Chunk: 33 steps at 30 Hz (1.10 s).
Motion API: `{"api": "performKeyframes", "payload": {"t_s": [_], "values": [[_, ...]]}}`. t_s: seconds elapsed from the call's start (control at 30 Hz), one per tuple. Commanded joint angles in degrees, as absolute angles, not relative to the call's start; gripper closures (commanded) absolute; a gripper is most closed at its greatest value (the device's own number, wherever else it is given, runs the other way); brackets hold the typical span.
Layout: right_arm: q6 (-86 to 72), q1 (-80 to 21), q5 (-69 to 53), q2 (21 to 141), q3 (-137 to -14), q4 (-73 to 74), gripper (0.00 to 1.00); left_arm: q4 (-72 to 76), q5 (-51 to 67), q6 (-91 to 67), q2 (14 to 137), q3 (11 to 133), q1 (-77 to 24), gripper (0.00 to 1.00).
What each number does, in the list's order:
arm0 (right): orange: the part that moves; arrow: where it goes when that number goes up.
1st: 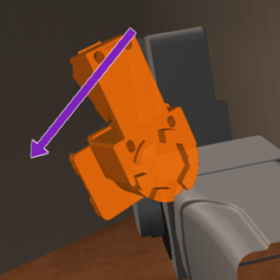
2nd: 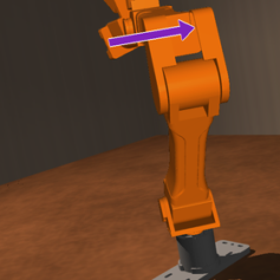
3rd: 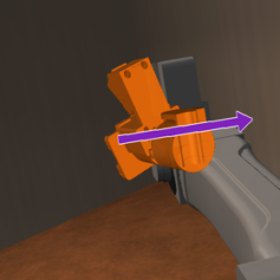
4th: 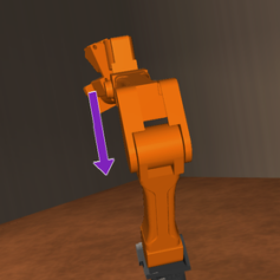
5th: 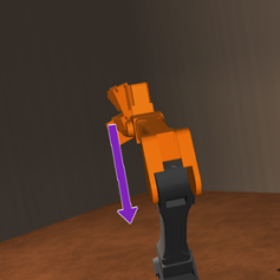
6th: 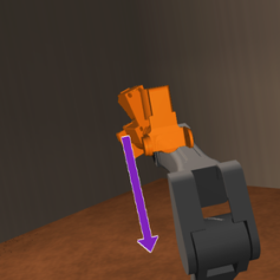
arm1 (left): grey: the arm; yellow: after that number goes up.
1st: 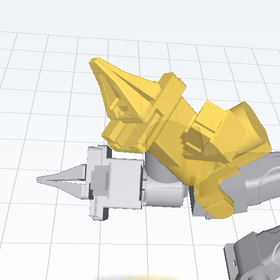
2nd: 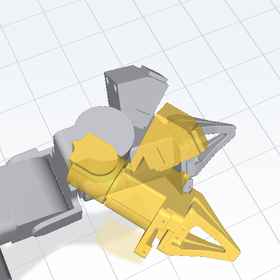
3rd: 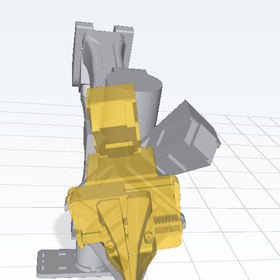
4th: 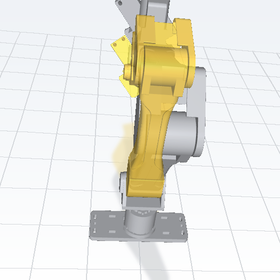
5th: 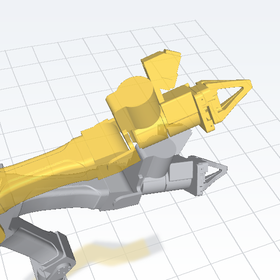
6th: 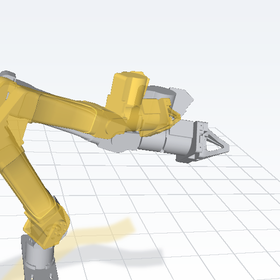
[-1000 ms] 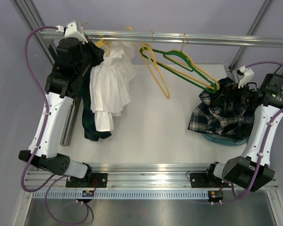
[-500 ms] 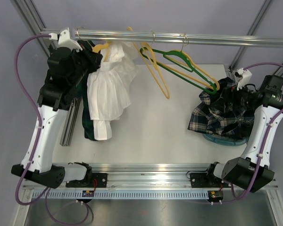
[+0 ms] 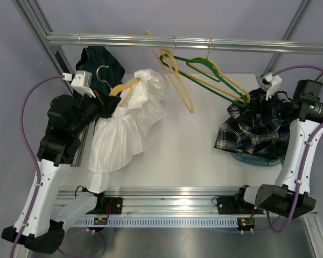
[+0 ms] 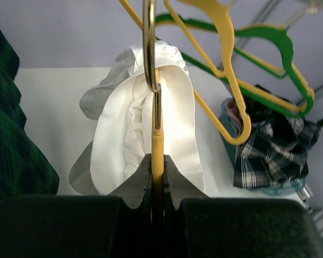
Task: Remove the skirt from the hanger
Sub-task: Grab a hanger with the skirt on it with the left arm, then remove the skirt from the hanger
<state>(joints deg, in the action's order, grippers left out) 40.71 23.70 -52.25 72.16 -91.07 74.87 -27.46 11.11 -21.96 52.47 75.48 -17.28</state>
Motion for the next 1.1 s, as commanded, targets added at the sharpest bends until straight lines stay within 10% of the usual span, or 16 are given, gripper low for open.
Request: {"api": "performKeyframes", "payload": {"t_s": [0.0,0.57,1.07], "values": [[35.6,17.9,-47.8,70.5,-93.6,74.8,0.06,-19.3,19.0,-18.9,48.1,70.1,-17.1,1.00],[18.3,-28.4,-36.8,75.9,-101.0,63.0,0.11,-10.7,37.2,-8.1,36.9,48.1,-17.5,1.00],[-1.4,-49.2,4.5,83.2,-95.3,37.8,0.12,-10.0,33.8,-17.0,38.2,49.0,-18.4,1.00]]}}
